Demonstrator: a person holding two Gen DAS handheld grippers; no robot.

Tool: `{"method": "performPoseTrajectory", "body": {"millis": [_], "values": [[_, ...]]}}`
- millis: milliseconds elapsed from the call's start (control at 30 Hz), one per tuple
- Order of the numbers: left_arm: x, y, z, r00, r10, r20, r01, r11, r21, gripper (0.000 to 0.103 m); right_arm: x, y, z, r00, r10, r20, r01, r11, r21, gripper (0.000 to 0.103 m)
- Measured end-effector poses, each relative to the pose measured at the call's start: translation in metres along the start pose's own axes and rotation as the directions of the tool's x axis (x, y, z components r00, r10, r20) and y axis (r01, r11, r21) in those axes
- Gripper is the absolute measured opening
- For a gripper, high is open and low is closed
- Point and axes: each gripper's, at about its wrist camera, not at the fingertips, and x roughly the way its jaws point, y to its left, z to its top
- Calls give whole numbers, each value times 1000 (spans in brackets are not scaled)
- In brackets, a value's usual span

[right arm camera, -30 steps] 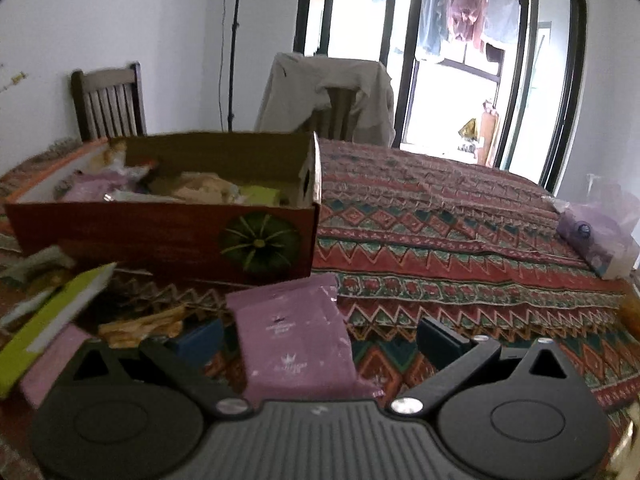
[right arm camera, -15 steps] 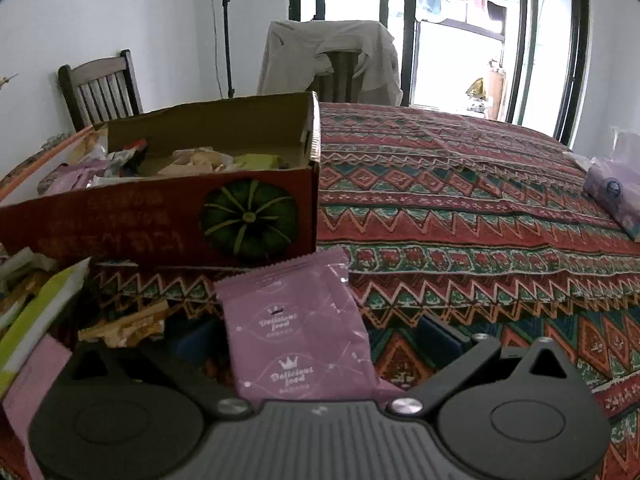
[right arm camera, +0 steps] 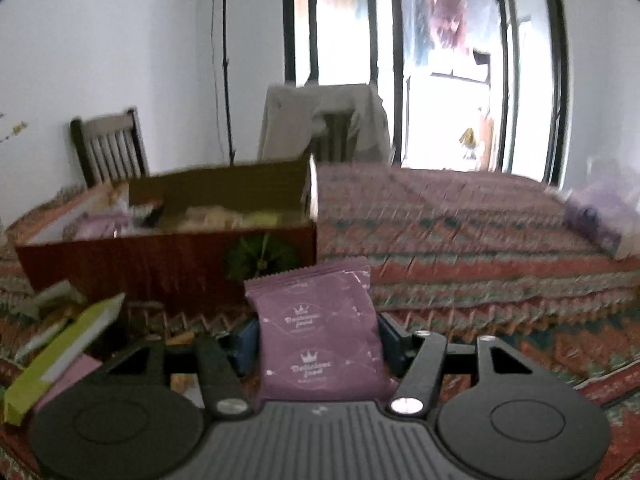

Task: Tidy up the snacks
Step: 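Grasp the green bar with the left tool while the right tool holds the pink packet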

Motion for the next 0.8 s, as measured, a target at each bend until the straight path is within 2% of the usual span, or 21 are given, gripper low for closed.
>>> {"method": "performPoseTrajectory", "body": {"millis": [167,333,533,733,800], "values": [[2,-3,2,999,13,-34,-12,1000,12,103,-6,-1,2,999,-3,35,3,1000,1,60],[0,-15,4,989,-84,-120,81,996,-31,103,-9,-5,0,999,7,41,-8,1000,14,60],[1,-50,2,981,-122,-148,126,992,14,103,-10,-9,-1,999,30,45,-32,999,38,60],[16,-77,0,975,-112,-192,117,993,19,103,-16,-9,-2,996,53,71,-56,998,41,60],[22,-82,1,974,-103,-202,107,994,8,98,-17,-11,-2,995,66,77,-70,996,47,60]]}}
